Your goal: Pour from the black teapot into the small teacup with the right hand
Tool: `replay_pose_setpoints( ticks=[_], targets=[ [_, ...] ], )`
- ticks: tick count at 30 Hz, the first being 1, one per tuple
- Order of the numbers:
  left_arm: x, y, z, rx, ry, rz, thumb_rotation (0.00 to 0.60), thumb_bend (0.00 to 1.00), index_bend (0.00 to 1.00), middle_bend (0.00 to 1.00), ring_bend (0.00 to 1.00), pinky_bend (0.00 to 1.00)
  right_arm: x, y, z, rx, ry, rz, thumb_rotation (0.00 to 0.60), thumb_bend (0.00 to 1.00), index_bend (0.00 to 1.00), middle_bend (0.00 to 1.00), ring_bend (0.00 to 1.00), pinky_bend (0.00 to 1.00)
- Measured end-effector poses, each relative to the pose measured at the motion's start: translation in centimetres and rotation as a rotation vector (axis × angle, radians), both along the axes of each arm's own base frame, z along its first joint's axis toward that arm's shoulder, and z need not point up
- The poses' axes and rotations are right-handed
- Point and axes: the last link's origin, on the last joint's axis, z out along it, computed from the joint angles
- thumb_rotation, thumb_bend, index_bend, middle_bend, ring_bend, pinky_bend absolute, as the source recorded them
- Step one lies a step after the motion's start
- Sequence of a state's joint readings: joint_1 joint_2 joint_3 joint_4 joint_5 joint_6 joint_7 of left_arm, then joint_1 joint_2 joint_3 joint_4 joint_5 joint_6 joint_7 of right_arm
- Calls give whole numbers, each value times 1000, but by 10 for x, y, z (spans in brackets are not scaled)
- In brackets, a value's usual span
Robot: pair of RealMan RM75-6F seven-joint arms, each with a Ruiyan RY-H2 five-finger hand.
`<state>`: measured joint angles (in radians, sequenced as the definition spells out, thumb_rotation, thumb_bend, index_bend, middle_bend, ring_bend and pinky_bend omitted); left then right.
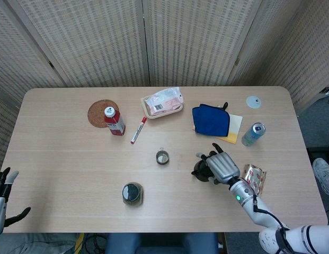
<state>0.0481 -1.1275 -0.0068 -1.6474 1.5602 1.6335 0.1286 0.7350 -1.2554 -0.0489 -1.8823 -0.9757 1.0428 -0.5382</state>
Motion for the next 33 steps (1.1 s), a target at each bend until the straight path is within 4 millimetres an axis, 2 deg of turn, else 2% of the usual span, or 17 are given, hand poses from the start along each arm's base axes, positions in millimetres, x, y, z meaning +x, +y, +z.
replay_pose_setpoints(
  ticks=[11, 29, 31, 33],
  targets=[
    [-2, -2, 2, 0, -4, 3, 600, 0, 75, 0, 0, 0, -18, 21, -3, -18, 25, 47, 600, 198, 314, 380, 292, 0],
    [0, -3, 3, 4, -4, -2, 600, 0, 75, 0, 0, 0, -39, 38, -21, -12, 61, 88, 600, 188, 397, 462, 350, 0],
    [0, -4, 4, 4, -5, -1, 600, 0, 75, 0, 0, 0, -39, 40, -22, -11, 64, 91, 600, 133, 396, 462, 350, 0],
    [0, -4, 4, 3, -7, -1, 600, 0, 75, 0, 0, 0, -39, 41, -23, -11, 61, 92, 600, 31, 397, 462, 350, 0]
  ],
)
